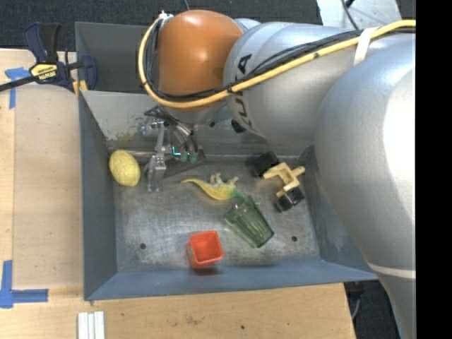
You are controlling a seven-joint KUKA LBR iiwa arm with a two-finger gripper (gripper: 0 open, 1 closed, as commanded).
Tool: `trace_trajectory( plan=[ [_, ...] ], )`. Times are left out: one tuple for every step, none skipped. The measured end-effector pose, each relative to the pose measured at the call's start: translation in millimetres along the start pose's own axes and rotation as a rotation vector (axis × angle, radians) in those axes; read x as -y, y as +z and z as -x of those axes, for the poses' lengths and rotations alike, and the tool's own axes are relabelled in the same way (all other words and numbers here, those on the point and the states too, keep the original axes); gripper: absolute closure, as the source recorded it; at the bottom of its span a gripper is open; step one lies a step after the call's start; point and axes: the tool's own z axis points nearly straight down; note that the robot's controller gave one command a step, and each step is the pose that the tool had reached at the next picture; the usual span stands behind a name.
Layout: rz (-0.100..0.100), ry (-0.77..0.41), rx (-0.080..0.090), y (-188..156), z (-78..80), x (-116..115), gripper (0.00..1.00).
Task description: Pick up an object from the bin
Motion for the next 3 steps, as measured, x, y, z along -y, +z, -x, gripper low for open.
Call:
trace_trajectory(
  plan=[
    [0.002, 0.002, 0.008, -5, 2.0, 1, 0.00],
    [0.001, -0.058, 0.011, 5, -3.5, 1, 0.00],
    [-0.001, -0.263, 0.009, 24, -31.8, -20, 0.00]
  ],
)
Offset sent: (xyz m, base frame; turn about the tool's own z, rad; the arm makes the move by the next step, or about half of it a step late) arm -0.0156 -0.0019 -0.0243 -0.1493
